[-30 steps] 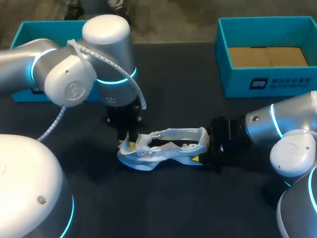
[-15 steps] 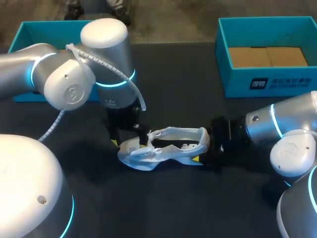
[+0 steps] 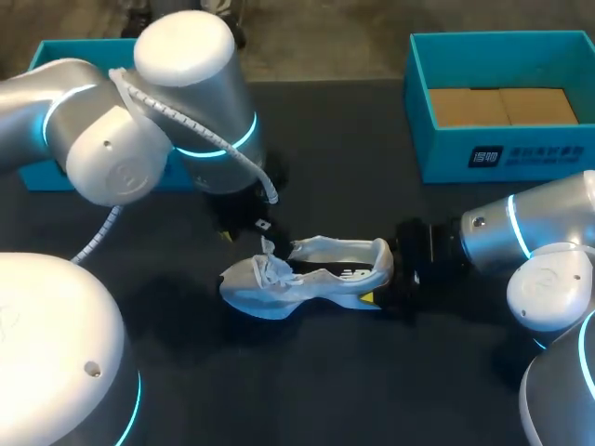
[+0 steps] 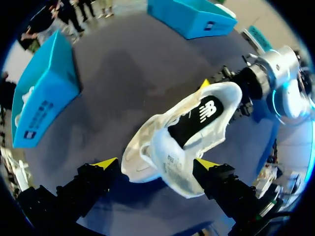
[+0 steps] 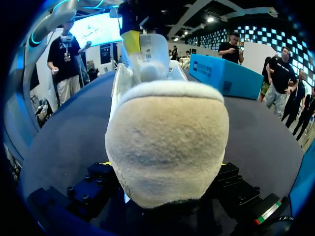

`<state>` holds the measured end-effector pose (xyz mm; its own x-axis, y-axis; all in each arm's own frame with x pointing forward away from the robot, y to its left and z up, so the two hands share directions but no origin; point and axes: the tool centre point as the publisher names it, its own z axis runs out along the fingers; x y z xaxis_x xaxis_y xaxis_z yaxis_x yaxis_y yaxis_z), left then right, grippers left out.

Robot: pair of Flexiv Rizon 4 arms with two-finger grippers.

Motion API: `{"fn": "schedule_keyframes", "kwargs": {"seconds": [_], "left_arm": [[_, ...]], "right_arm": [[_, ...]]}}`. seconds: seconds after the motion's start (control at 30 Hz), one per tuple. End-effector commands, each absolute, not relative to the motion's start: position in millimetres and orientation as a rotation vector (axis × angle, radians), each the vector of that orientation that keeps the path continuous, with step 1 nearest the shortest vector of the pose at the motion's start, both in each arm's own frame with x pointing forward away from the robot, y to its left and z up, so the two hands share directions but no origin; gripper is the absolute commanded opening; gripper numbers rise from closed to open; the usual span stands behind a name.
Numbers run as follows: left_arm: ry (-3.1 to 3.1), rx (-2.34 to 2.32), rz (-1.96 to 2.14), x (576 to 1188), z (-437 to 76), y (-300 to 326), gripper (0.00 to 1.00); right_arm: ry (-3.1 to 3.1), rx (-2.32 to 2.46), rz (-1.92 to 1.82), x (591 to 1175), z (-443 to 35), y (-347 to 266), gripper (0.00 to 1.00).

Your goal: Take the shoe out of the shoebox, open the shoe tongue, remove and reinsert the insole, then place the shoe into the shoebox

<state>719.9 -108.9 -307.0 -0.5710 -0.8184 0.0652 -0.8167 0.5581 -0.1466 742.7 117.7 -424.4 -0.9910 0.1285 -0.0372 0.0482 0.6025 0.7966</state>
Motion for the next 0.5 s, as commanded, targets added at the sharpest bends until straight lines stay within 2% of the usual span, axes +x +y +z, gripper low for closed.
{"fn": "schedule_keyframes", "kwargs": {"seconds": [0.03,0.13,0.2,0.23,0.27,0.37,0.4,0.43,0.5], "left_arm": [[2.86,-1.269,-0.275,733.5,-298.0,-109.8,1.0],[2.934,-1.092,-0.295,743.8,-289.8,-113.6,0.92],[2.983,-0.964,-0.305,748.4,-283.2,-117.0,0.76],[2.996,-0.914,-0.297,751.7,-280.3,-118.1,0.66],[3.041,-0.803,-0.296,753.3,-277.7,-119.8,0.45],[3.106,-0.556,-0.314,758.8,-269.4,-123.4,0.19],[3.11,-0.49,-0.323,759.3,-266.0,-124.4,0.15],[3.129,-0.402,-0.322,760.1,-263.8,-125.5,0.0],[3.132,-0.273,-0.323,761.1,-259.5,-129.1,0.0]], "right_arm": [[2.732,0.152,1.347,745.3,-427.6,119.0,0.0],[2.732,0.152,1.347,745.3,-427.6,119.0,0.0],[2.732,0.152,1.347,745.3,-427.6,119.0,0.0],[2.732,0.152,1.347,745.3,-427.6,119.0,0.0],[2.732,0.152,1.347,745.3,-427.6,119.0,0.0],[2.732,0.152,1.347,745.3,-427.6,119.0,0.0],[2.732,0.152,1.347,745.3,-427.6,119.0,0.0],[2.732,0.152,1.347,745.3,-427.6,119.0,0.0],[2.732,0.152,1.347,745.3,-427.6,119.0,0.0]]}}
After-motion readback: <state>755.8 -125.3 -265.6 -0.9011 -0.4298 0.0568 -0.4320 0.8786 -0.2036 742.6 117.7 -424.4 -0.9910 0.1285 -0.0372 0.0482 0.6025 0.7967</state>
